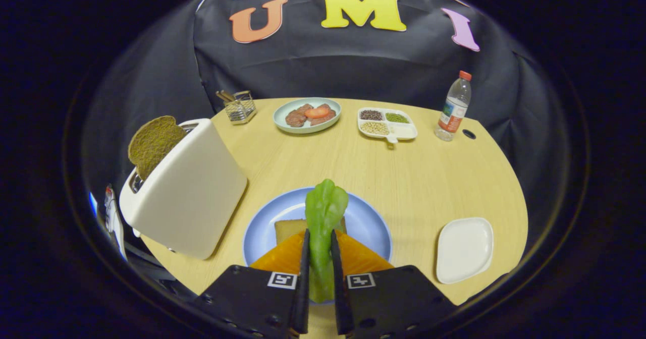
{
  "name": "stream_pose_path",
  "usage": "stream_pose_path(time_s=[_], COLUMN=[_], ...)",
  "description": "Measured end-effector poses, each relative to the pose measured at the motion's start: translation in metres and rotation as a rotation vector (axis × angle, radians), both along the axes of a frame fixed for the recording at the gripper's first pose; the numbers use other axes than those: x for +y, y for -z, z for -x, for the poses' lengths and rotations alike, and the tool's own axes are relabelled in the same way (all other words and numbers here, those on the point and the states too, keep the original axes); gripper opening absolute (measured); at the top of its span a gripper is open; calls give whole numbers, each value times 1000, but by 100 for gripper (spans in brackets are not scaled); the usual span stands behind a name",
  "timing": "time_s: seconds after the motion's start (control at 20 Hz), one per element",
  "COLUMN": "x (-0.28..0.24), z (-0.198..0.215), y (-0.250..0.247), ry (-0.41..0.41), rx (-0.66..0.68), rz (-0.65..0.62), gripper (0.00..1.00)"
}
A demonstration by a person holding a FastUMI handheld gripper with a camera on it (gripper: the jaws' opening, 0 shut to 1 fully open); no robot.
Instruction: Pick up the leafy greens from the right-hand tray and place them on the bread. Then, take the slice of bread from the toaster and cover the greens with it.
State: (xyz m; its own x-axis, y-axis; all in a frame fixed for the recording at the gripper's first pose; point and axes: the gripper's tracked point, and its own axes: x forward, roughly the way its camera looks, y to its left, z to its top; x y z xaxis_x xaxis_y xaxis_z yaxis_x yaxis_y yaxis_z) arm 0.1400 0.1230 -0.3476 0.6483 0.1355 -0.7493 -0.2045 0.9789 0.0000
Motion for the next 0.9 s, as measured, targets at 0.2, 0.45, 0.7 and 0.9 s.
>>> stream_pose_path(time_s=[0.2, 0.45, 0.7, 0.9], x=[7, 16, 17, 11], z=[1, 6, 7, 6], y=[0, 0, -5, -17], ry=[-5, -20, -13, 11], rx=[-1, 1, -25, -62], rz=[-7, -7, -1, 1], gripper=[40, 64, 87, 96])
